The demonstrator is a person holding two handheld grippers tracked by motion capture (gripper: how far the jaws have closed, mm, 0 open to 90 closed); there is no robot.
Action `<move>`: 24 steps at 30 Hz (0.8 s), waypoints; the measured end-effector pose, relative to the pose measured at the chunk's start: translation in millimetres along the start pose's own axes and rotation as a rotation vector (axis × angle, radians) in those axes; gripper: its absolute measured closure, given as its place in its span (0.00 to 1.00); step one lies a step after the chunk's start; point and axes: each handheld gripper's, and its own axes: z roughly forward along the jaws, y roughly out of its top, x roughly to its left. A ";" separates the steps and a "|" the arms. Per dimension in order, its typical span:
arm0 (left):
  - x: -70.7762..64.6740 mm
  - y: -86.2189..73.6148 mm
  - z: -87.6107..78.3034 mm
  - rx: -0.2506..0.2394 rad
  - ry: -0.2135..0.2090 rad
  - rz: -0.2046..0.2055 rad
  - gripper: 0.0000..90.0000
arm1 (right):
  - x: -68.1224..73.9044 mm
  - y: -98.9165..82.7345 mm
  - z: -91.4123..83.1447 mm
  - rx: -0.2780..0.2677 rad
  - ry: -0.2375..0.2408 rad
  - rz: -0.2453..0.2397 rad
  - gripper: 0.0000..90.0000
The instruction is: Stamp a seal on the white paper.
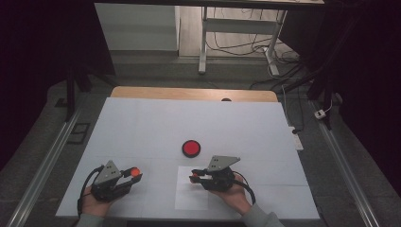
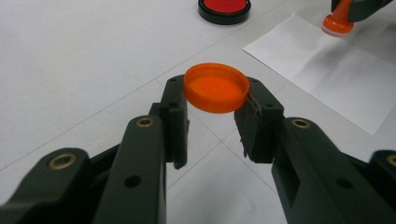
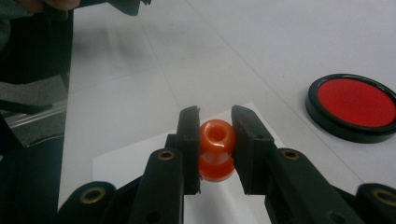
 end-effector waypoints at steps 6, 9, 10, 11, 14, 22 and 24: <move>-0.1 -0.1 0.6 0.003 -0.002 0.000 0.73 | 0.3 -1.3 3.3 0.014 -0.005 0.004 0.80; -0.4 0.0 0.6 0.002 -0.003 0.000 0.73 | 0.7 -2.0 4.9 0.031 -0.008 0.000 0.80; -0.4 0.0 0.6 0.003 -0.004 0.000 0.73 | 1.0 -2.3 5.5 0.035 -0.008 0.000 0.80; -0.4 0.0 0.6 0.003 -0.004 0.000 0.73 | 1.3 -2.6 6.2 0.039 -0.007 -0.002 0.80; -0.4 -0.1 0.7 0.003 -0.004 0.000 0.73 | 1.8 -3.3 7.5 0.048 -0.009 -0.007 0.80; -0.2 -0.1 1.0 0.006 -0.006 0.002 0.73 | 2.3 -4.8 10.3 0.063 -0.008 -0.012 0.80; -0.2 -0.2 1.0 0.006 -0.007 0.002 0.73 | 2.4 -5.0 10.7 0.067 -0.009 -0.012 0.80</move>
